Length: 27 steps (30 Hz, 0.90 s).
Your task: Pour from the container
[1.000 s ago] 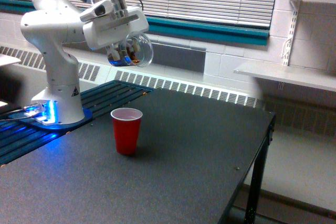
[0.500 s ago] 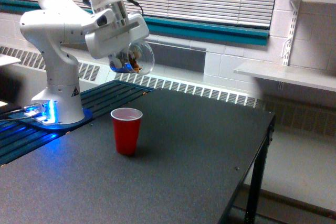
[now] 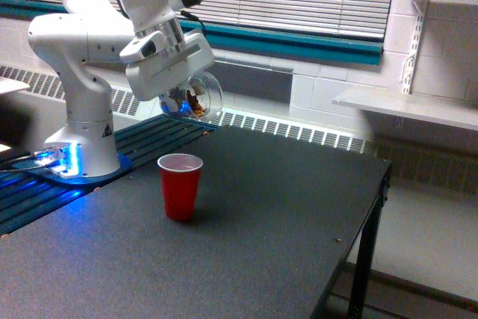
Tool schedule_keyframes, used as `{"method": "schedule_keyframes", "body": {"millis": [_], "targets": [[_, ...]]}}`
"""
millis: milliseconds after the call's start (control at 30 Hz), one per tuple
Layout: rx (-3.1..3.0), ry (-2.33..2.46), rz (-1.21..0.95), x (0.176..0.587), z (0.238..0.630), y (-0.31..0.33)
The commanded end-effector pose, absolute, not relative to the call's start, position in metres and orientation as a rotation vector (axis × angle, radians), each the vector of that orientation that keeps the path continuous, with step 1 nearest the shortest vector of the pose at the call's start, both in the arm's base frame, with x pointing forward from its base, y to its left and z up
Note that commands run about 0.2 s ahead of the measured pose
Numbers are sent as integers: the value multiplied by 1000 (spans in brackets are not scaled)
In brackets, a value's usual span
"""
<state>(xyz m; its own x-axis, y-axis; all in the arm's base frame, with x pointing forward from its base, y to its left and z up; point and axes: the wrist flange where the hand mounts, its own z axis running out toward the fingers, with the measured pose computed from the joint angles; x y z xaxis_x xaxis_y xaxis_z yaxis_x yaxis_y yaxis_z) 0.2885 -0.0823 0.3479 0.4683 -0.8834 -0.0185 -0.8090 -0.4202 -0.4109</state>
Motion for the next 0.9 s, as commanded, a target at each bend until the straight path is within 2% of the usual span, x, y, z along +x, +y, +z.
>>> {"method": "schedule_keyframes", "body": {"millis": [33, 200, 500, 900], "targets": [[-2362, 1427, -288, 279, 331, -88], [-2325, 1454, -311, 280, 327, -87], [-2503, 1465, -230, 272, 319, -88], [-2508, 1582, -231, 235, 360, -121]]}}
